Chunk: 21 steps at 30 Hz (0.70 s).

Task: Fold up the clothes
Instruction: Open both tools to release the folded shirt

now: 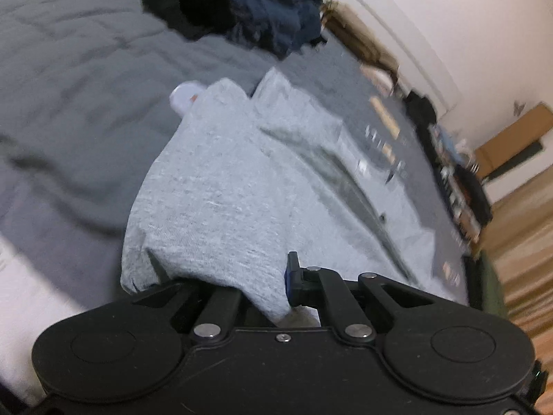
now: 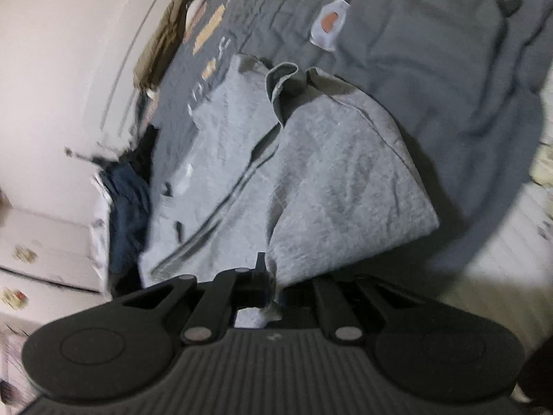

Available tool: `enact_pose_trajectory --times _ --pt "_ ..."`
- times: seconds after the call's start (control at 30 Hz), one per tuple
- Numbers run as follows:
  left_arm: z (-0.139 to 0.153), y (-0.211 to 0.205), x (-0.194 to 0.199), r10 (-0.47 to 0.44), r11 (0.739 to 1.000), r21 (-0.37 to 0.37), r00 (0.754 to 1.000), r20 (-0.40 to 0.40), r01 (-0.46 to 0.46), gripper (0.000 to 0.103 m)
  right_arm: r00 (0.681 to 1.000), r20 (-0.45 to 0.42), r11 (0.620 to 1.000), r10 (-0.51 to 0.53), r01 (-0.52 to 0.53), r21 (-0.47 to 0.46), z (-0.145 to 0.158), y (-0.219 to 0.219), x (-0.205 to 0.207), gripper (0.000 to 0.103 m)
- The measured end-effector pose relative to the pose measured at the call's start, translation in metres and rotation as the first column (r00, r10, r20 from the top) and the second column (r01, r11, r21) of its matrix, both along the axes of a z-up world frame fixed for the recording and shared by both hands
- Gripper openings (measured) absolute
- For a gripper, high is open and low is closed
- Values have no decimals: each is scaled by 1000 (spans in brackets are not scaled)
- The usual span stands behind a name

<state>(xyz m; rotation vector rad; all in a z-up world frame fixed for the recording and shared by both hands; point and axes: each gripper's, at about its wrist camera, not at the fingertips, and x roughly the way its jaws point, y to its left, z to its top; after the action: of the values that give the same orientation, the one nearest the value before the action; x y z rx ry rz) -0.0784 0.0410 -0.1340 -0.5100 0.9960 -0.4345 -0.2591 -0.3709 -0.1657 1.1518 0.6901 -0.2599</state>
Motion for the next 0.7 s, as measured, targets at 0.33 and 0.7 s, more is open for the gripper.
enact_pose_trajectory --times 0.33,0.7 --pt "27 18 -39 -78 965 260 989 126 43 45 990 -58 904 127 -140 -405 60 10 -29 17" --pt "59 21 -52 -93 953 302 964 248 14 53 954 -129 707 272 -289 -646 103 -15 -4 34"
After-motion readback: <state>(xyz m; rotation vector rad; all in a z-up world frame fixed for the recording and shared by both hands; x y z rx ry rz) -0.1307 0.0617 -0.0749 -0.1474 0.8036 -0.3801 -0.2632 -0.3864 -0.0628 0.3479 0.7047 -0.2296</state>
